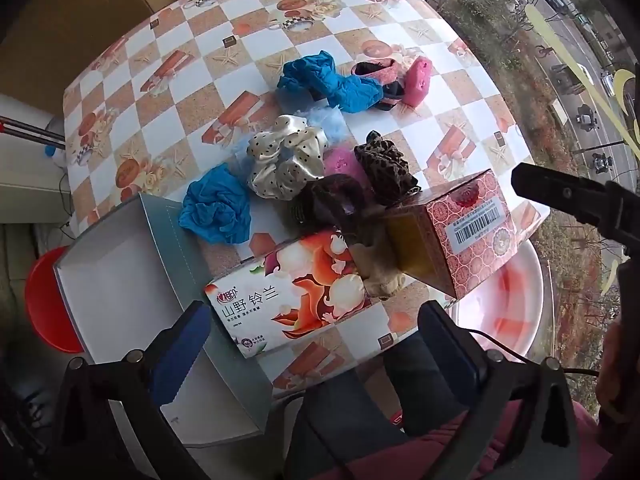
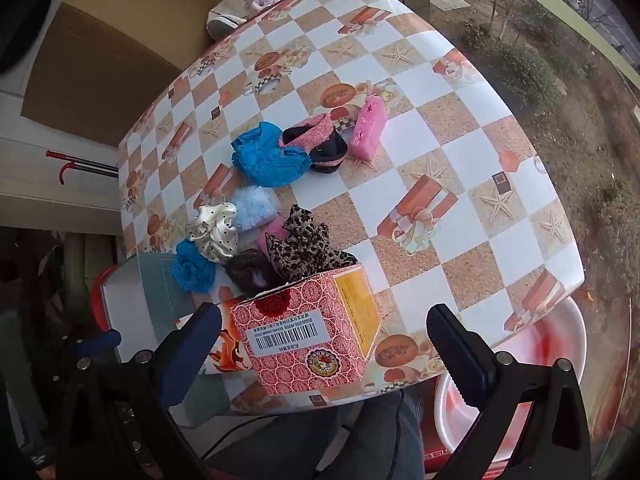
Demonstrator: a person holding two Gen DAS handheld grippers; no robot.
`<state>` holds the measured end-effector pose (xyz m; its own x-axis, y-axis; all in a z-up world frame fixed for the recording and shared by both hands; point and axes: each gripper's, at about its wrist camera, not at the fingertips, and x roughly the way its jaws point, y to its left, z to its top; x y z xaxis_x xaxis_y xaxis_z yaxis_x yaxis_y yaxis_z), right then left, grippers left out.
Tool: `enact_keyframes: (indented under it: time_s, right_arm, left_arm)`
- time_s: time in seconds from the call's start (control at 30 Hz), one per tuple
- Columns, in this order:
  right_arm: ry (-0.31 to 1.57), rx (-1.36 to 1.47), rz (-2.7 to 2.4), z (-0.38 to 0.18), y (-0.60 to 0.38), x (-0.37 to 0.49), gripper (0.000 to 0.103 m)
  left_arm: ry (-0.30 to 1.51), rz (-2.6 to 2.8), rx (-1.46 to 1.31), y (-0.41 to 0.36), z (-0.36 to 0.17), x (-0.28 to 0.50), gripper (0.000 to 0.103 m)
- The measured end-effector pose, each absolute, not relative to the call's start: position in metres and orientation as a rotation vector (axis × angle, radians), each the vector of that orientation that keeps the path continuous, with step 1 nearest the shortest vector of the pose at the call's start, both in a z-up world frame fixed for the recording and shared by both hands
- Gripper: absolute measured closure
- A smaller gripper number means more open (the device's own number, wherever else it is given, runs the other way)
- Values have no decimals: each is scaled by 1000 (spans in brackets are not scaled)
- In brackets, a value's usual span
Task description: Organize soft objects
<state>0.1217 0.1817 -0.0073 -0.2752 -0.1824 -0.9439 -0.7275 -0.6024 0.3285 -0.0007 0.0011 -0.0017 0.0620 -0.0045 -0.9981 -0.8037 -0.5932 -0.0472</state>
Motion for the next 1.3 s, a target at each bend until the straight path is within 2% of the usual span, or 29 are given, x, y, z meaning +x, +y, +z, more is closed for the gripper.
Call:
enact_keyframes:
  time_s: [0.73, 0.97, 1.3]
  right_arm:
    - [1164, -1619, 1854, -32, 198, 130, 0]
    - [1274, -1616, 1835, -42, 207, 138, 0]
    - [1266, -1608, 1789, -50, 226, 148, 0]
  left_arm:
    - [816, 1546, -1810, 9, -18, -9, 0]
    - [820, 1582, -1797, 19, -20, -17, 0]
    - [795, 1625, -1804, 29, -25, -30, 0]
